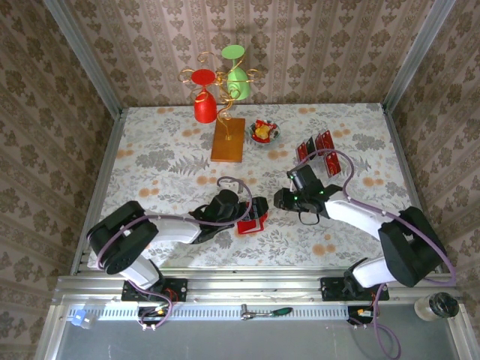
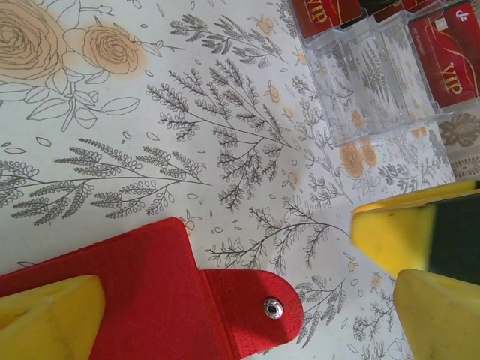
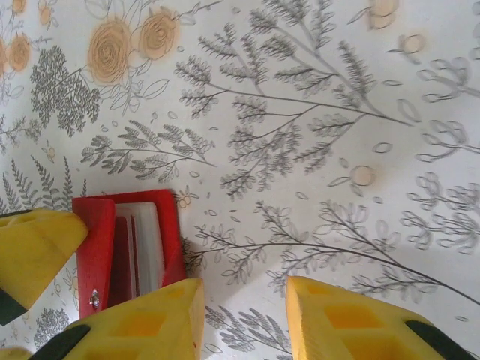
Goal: Put the credit cards into the card holder
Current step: Close the card holder at the bottom-center of the table.
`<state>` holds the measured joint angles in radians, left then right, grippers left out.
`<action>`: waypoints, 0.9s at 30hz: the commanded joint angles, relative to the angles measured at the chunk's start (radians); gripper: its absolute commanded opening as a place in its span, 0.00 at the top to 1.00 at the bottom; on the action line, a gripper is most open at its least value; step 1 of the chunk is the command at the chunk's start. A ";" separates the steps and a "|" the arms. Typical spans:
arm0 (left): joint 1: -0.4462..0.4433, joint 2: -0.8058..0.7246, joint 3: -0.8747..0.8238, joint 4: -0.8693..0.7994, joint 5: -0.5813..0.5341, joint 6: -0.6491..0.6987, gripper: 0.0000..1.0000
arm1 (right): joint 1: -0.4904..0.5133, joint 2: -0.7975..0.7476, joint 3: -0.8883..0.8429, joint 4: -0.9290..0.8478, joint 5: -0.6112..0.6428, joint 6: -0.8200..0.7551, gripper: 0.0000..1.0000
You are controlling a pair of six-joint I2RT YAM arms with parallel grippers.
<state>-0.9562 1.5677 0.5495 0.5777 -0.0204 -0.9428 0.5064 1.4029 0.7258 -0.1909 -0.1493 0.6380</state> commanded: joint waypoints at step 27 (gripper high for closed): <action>0.359 -0.504 -0.039 -0.461 0.026 0.121 0.00 | 0.380 0.125 0.351 -0.163 0.016 -0.011 0.72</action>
<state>-0.6449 1.1465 0.5419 0.2790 0.0429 -0.8585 0.8532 1.4631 1.0176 -0.3195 -0.1577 0.6388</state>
